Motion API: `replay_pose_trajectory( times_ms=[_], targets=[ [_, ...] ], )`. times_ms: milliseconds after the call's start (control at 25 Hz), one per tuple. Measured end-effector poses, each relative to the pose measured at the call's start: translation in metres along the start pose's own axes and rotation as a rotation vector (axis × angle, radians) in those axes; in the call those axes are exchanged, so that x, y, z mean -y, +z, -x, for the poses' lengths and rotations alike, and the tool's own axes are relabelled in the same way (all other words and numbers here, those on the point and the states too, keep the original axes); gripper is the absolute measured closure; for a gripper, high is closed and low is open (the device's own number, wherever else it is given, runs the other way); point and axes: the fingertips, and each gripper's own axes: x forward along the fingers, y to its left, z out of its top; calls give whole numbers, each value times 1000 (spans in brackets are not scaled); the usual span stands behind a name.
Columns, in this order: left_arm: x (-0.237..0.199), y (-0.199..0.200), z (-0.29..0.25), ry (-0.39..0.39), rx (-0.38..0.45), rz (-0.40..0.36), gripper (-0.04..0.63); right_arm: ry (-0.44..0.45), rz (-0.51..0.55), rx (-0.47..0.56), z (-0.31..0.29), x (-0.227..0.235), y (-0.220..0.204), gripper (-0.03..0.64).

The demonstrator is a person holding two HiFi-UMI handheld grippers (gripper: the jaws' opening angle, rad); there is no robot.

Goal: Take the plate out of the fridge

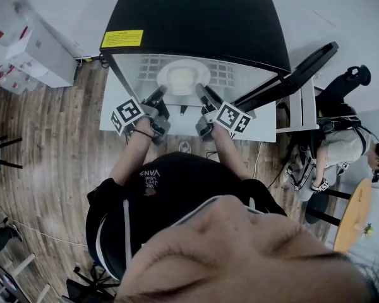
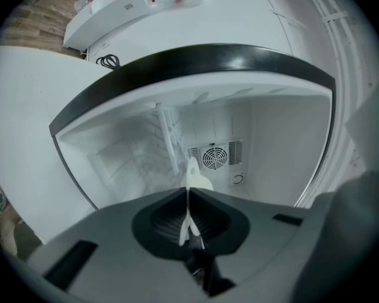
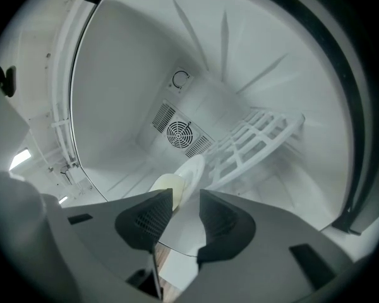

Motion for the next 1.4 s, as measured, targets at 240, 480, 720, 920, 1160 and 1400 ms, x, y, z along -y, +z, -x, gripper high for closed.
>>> replay_pose_trajectory(
  times_ms=[240, 480, 720, 920, 1160, 1400],
  targets=[
    [-1, -1, 0, 3, -6, -11, 569, -3, 25, -3, 0, -3, -1, 516],
    [1, -1, 0, 1, -15, -23, 569, -16, 25, 2, 3, -2, -2, 517],
    [0, -2, 6, -2, -26, -30, 569, -25, 26, 9, 6, -6, -7, 517],
    [2, -5, 10, -5, -41, -40, 569, -34, 23, 20, 12, -8, -10, 517],
    [4, -10, 16, -13, -62, -49, 569, -45, 25, 41, 20, -12, -14, 518],
    [6, -15, 25, -26, -90, -63, 569, -60, 22, 67, 31, -19, -20, 518]
  ],
)
